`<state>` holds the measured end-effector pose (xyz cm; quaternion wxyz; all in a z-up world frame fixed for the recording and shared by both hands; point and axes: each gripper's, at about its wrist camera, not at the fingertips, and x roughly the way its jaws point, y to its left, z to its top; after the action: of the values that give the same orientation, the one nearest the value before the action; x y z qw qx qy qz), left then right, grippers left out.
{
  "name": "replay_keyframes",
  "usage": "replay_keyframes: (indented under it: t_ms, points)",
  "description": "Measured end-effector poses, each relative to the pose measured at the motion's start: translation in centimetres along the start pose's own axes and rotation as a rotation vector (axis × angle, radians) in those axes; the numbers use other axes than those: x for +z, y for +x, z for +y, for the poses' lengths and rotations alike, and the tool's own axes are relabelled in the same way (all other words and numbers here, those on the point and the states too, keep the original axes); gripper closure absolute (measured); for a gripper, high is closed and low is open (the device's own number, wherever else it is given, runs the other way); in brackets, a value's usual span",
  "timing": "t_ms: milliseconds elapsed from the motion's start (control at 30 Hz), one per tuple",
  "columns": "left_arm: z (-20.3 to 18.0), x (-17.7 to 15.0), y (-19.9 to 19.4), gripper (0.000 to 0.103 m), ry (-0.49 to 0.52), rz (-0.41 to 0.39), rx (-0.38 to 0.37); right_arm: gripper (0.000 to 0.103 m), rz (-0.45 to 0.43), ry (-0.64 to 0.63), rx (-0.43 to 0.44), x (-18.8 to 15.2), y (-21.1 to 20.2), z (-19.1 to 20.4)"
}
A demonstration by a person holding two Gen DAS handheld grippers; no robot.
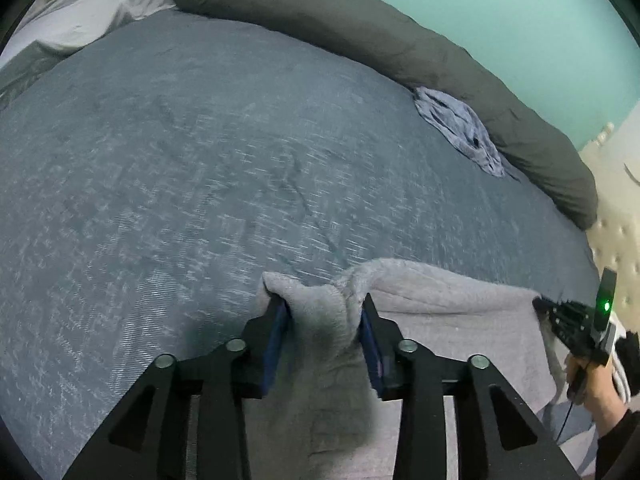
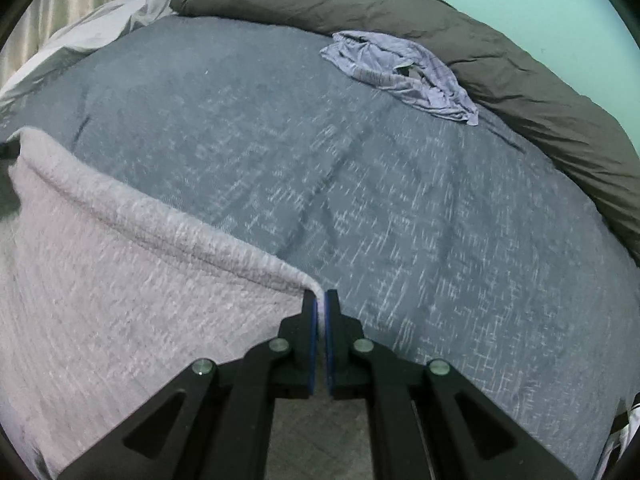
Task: Fold clothes
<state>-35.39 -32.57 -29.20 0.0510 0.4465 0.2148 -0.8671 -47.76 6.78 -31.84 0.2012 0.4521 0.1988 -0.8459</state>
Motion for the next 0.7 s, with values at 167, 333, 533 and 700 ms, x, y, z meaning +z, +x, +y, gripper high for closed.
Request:
replay_keyframes:
  t_ms: [167,333,533,700]
  points:
    - [2.2,-0.3,-1.7,0.053,-0.037,-0.025,0.048,0.1,0.01,0.006,0.006,-0.7,0.3,0.2]
    - [3.6,-2.2,-1.9,0.053,0.004,0.025,0.088,0.092,-0.006,0.012,-0.025,-0.8,-0.3,0.6]
    - [4.0,-5.9,-3.4,0.053,0.034,0.054,0.092,0.067,-0.115,0.143,0.022,-1.9,-4.3,-1.7]
    - [2.1,-9.2,-5.4,0.053,0.07,0.035,0.07,0.062,-0.2,0.23,0.073,-5.9,-9.2,-3.7]
